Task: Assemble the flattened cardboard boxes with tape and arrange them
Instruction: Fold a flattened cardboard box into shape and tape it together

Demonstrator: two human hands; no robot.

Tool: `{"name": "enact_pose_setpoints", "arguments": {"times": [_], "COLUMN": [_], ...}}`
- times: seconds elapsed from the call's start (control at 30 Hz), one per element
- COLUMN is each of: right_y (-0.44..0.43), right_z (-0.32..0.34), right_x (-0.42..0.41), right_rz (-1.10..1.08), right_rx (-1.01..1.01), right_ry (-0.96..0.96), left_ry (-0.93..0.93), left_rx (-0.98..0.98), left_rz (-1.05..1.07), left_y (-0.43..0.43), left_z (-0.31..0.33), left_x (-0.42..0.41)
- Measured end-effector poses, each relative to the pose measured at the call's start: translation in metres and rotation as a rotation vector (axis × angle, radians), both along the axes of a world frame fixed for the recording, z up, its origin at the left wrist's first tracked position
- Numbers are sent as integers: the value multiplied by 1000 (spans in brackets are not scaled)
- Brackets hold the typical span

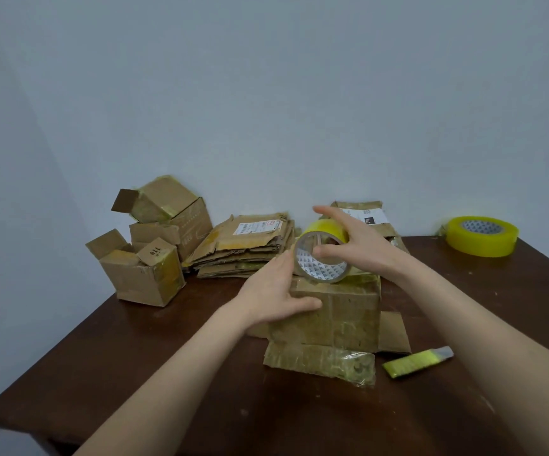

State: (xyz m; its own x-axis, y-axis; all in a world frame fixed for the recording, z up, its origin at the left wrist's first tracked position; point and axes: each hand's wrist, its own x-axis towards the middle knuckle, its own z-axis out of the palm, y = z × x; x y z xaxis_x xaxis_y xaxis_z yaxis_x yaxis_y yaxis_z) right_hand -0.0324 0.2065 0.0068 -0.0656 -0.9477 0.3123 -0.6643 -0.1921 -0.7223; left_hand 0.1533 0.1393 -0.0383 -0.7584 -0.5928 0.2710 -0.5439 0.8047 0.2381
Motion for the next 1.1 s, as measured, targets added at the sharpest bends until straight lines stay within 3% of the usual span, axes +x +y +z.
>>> {"name": "enact_pose_setpoints", "arguments": {"times": [0.1,0.2,0.3,0.57,0.8,1.1], "right_y": [5,10,18,38,49,44], "right_z": [-15,-10,9,36,12,9], "right_x": [-11,-14,-24,-53,-53,-40], "right_rz": [-83,-110,-198,-239,-291,-297], "right_rx": [56,-4,-78,68,-13,-55], "right_ry": [-232,-275,-169,214,-122,-130], "left_ry": [-93,-154,-280,-326,-382,-255], "left_rx": [-201,-221,-191,-173,-244,-248], "left_rz": [21,10,50,55,36,-6], "left_y": [-4,-7,-4,0,10,35], "left_z": [-11,-11,-7,-2,4,-8], "left_x": [-1,0,0,1,-7,-37]}}
